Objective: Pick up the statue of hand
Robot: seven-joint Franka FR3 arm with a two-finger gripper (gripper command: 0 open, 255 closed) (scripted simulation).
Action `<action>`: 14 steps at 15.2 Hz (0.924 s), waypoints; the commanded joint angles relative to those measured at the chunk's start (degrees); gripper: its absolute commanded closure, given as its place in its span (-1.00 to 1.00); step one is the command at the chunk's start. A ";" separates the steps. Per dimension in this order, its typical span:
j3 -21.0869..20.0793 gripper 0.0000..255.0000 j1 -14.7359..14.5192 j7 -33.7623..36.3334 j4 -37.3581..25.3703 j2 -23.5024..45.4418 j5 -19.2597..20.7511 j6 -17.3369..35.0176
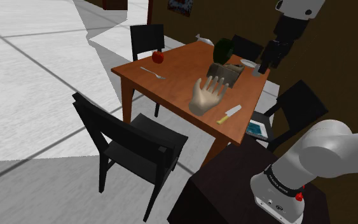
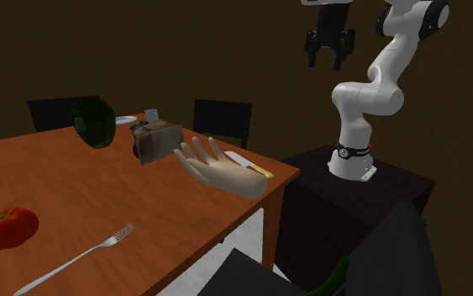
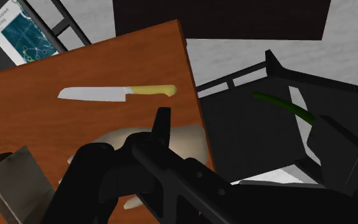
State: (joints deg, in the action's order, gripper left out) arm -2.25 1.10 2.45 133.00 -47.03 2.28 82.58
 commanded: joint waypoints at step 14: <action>2.92 -1.00 3.23 3.34 7.77 16.04 0.36 30.13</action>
State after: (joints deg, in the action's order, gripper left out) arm 0.56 4.16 5.39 140.16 -32.33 2.70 110.10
